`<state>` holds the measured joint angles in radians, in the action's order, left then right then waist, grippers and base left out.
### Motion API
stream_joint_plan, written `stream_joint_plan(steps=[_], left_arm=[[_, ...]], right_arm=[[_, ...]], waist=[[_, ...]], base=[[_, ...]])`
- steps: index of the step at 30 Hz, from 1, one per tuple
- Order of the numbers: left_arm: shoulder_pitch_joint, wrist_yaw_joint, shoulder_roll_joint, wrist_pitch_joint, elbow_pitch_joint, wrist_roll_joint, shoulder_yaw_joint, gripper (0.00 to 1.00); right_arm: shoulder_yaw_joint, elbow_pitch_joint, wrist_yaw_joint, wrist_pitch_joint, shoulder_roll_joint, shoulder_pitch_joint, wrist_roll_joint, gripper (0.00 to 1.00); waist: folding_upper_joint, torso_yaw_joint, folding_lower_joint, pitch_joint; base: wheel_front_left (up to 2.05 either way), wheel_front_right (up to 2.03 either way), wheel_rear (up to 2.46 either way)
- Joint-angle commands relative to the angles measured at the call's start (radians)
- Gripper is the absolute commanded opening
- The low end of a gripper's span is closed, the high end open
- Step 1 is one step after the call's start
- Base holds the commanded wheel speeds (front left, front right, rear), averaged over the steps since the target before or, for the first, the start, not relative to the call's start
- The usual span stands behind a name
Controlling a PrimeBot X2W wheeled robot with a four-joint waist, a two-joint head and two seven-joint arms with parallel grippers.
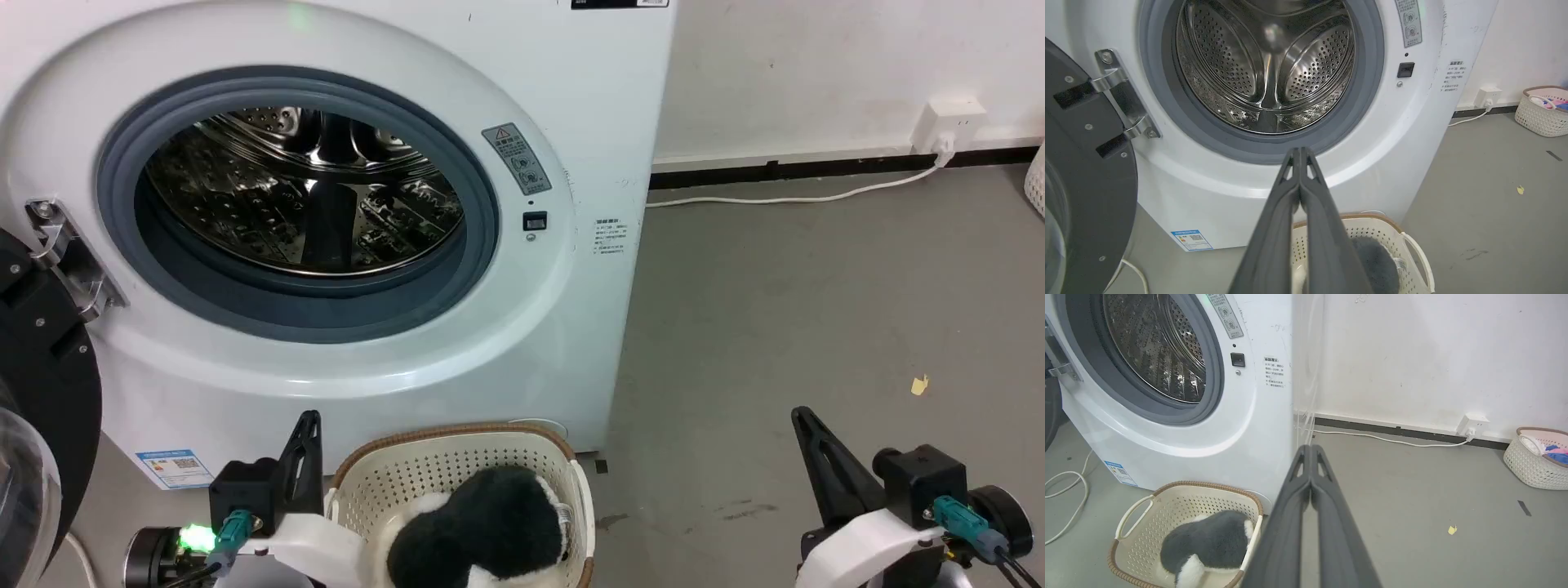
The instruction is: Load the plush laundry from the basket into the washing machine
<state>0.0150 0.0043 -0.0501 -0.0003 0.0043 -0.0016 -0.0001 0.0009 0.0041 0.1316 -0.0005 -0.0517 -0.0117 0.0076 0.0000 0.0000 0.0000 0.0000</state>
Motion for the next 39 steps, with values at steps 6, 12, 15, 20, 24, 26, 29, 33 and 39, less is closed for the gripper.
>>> stream_joint_plan(steps=[6,12,15,20,24,26,29,33,39], left_arm=[[-0.015,-0.004,0.0,0.0,-0.004,0.002,0.0,0.0],[-0.015,-0.004,0.0,0.0,-0.004,0.002,0.0,0.0],[-0.015,-0.004,0.0,0.0,-0.004,0.002,0.0,0.0],[-0.015,-0.004,0.0,0.0,-0.004,0.002,0.0,0.0],[-0.015,-0.004,0.0,0.0,-0.004,0.002,0.0,0.0],[-0.015,-0.004,0.0,0.0,-0.004,0.002,0.0,0.0],[-0.015,-0.004,0.0,0.0,-0.004,0.002,0.0,0.0],[-0.015,-0.004,0.0,0.0,-0.004,0.002,0.0,0.0],[-0.015,-0.004,0.0,0.0,-0.004,0.002,0.0,0.0]], right_arm=[[-0.001,-0.004,-0.001,0.0,0.001,0.012,-0.008,0.0],[-0.001,-0.004,-0.001,0.0,0.001,0.012,-0.008,0.0],[-0.001,-0.004,-0.001,0.0,0.001,0.012,-0.008,0.0],[-0.001,-0.004,-0.001,0.0,0.001,0.012,-0.008,0.0],[-0.001,-0.004,-0.001,0.0,0.001,0.012,-0.008,0.0],[-0.001,-0.004,-0.001,0.0,0.001,0.012,-0.008,0.0],[-0.001,-0.004,-0.001,0.0,0.001,0.012,-0.008,0.0],[-0.001,-0.004,-0.001,0.0,0.001,0.012,-0.008,0.0],[-0.001,-0.004,-0.001,0.0,0.001,0.012,-0.008,0.0]], waist=[[0.0,0.0,0.0,0.0],[0.0,0.0,0.0,0.0],[0.0,0.0,0.0,0.0],[0.0,0.0,0.0,0.0],[0.0,0.0,0.0,0.0],[0.0,0.0,0.0,0.0],[0.0,0.0,0.0,0.0],[0.0,0.0,0.0,0.0],[0.0,0.0,0.0,0.0]], base=[[0.0,0.0,0.0],[0.0,0.0,0.0],[0.0,0.0,0.0],[0.0,0.0,0.0],[0.0,0.0,0.0],[0.0,0.0,0.0],[0.0,0.0,0.0],[0.0,0.0,0.0],[0.0,0.0,0.0]])
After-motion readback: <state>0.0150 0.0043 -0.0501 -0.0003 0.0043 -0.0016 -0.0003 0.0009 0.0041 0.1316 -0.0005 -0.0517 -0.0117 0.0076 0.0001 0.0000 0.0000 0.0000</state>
